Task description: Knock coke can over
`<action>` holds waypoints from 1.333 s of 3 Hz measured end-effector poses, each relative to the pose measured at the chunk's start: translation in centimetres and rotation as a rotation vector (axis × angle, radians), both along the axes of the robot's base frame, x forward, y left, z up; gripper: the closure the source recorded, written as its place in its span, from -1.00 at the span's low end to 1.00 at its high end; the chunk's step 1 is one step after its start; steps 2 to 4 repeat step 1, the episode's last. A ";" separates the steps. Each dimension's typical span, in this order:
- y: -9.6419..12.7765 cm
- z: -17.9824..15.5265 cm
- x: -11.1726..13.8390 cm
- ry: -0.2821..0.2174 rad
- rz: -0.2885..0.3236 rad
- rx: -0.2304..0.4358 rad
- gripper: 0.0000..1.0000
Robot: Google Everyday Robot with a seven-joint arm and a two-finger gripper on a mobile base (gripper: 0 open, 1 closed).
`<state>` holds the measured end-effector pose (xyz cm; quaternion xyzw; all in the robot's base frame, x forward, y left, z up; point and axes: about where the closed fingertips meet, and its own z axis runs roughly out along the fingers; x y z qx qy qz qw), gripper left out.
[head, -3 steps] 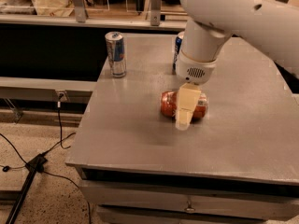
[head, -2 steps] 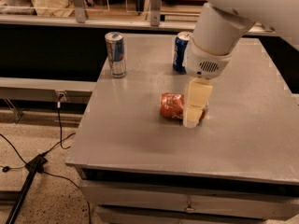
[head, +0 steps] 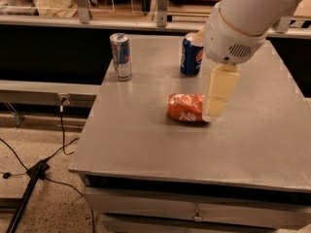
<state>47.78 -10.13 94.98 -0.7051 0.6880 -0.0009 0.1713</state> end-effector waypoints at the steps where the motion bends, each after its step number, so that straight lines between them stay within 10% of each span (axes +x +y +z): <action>1: 0.0 0.0 0.0 0.000 0.000 0.000 -1.00; 4: 0.0 0.0 0.0 0.000 0.000 0.000 -1.00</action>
Offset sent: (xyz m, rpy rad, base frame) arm 0.0000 0.0000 0.0000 0.0000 0.0000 0.0000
